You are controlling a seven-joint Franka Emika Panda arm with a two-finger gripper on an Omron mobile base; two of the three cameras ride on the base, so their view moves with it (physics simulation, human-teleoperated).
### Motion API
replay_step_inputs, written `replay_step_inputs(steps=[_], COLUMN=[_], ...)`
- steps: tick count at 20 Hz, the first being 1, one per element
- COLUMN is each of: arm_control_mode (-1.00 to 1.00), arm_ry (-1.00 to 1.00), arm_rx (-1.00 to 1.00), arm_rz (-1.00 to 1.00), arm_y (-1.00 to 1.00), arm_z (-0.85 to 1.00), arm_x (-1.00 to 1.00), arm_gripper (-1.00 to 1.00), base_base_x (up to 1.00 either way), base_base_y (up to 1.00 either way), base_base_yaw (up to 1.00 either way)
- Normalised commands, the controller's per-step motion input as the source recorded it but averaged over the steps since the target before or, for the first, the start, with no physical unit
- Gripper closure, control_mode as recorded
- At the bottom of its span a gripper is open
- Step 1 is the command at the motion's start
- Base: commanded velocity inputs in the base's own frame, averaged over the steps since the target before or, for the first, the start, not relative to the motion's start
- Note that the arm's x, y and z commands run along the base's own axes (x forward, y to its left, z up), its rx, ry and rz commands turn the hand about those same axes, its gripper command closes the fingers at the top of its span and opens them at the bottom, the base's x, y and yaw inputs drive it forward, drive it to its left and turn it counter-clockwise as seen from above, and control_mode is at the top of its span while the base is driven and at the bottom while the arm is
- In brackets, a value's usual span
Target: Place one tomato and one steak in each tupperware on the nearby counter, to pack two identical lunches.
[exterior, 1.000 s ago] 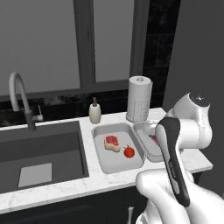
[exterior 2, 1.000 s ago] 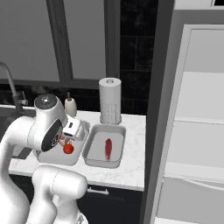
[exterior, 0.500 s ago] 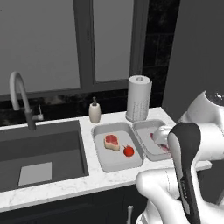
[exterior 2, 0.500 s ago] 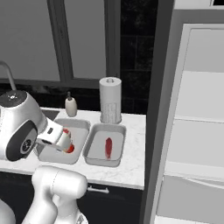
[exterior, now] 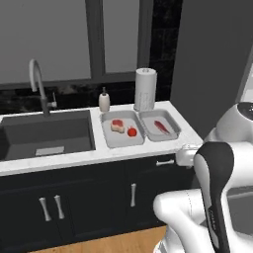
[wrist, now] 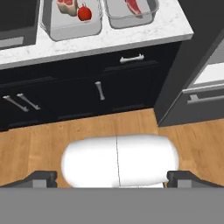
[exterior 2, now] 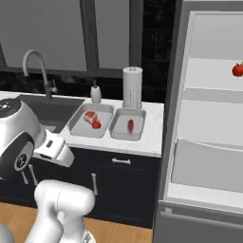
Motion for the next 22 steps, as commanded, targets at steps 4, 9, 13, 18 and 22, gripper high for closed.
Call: replay_step_inputs(steps=[4, 9, 13, 18, 22], arm_control_mode=[1.0, 1.0, 1.0, 1.0, 1.0], arm_ry=[0.0, 0.0, 0.0, 0.0, 0.0], arm_rx=[0.0, 0.0, 0.0, 0.0, 0.0], arm_rz=[0.0, 0.0, 0.0, 0.0, 0.0], arm_y=[0.0, 0.0, 0.0, 0.0, 0.0], arm_z=[0.0, 0.0, 0.0, 0.0, 0.0], arm_x=[0.0, 0.0, 0.0, 0.0, 0.0], arm_gripper=[-1.0, -1.0, -1.0, -1.0, -1.0], base_base_x=[-0.49, 0.01, 0.19, 0.19, 0.32], base_base_y=[-0.67, -0.88, -0.92, -0.83, -0.55], base_base_yaw=[0.0, 0.0, 0.0, 0.0, 0.0])
